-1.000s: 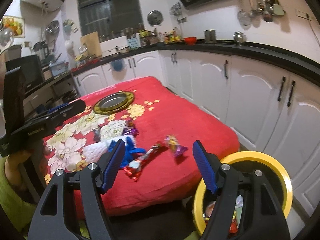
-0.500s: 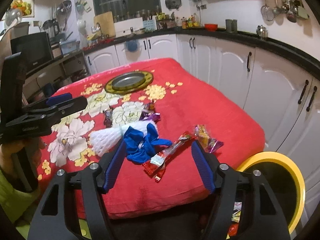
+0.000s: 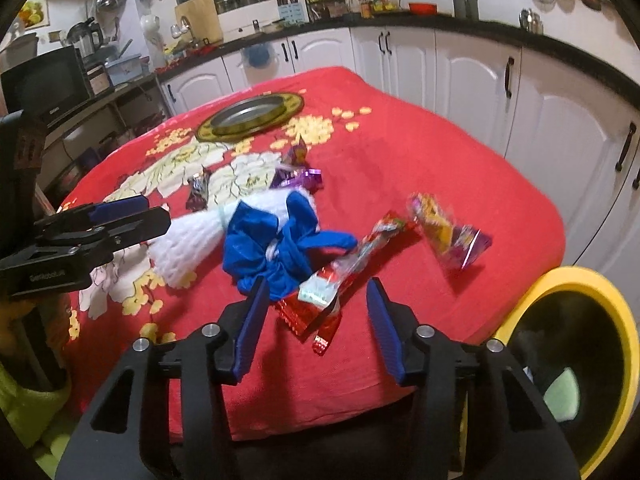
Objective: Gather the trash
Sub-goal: 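Grasp the red candy wrapper with the right tool while the left tool grasps the white foam mesh sleeve, then carry the red wrapper and white mesh sleeve over the bin with both tools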
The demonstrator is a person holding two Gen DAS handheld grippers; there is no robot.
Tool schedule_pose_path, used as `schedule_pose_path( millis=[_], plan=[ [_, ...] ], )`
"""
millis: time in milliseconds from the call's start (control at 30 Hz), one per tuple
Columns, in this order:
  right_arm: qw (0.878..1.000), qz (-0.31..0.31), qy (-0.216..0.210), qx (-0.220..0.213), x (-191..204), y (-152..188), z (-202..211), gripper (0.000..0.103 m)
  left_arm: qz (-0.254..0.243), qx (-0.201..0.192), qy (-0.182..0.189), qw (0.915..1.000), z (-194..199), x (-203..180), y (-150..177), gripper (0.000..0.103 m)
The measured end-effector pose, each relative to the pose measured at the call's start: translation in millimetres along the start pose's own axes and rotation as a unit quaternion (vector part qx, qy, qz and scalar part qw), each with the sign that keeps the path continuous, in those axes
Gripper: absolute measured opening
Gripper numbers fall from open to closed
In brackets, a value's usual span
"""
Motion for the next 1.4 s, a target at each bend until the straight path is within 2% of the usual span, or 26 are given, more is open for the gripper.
schedule_pose_path(
  millis=[167,300,467,500,533,600,733,1100,1400],
  plan=[
    [1.0,-0.008,-0.012,0.021,-2.2,8.3,-14.3,0.034,0.003,0.022,0.012,0.9997,-11.1,-1.4,5.0,0.068],
    [1.0,-0.006,-0.014,0.016,-2.0,9.0,-14.9,0.028,0.008,0.037,0.02,0.9991,-19.7,0.1,8.6,0.063],
    [1.0,-0.007,-0.015,0.012,-3.7,11.2,-14.2,0.018,0.013,0.052,0.032,0.9981,-25.7,0.4,11.6,0.047],
    [1.0,-0.007,-0.013,0.011,-4.3,11.7,-13.8,0.015,0.014,0.055,0.035,0.9978,-27.7,-0.1,12.5,0.041],
    [1.0,-0.008,-0.013,0.011,-5.2,12.0,-13.5,0.013,0.014,0.058,0.037,0.9975,-29.0,-0.9,13.3,0.034],
    [1.0,-0.011,-0.017,0.01,-6.7,12.0,-12.9,0.013,0.011,0.062,0.041,0.9972,-31.3,-3.0,14.3,0.026],
    [1.0,-0.013,-0.015,0.005,-6.8,12.3,-10.8,0.011,0.002,0.062,0.04,0.9973,-30.7,-7.5,13.7,0.016],
    [1.0,-0.015,-0.007,-0.015,-6.9,11.2,1.2,0.01,0.01,0.012,0.041,0.999,-0.9,-6.7,0.8,0.012],
    [0.999,-0.004,-0.003,-0.042,-0.6,4.8,20.8,0.01,0.009,-0.047,0.044,0.9978,32.0,-12.3,-11.6,0.012]
  ],
)
Point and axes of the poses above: each gripper's, at about its wrist camera, not at the fingertips, and z roughly against the way its jaws point, x to its left, y to its underside, the point moved 7 cm from there along -z, roughly the way its jaws point, and after that the axes turned 12 degrees about x, right-handed, at the moved point
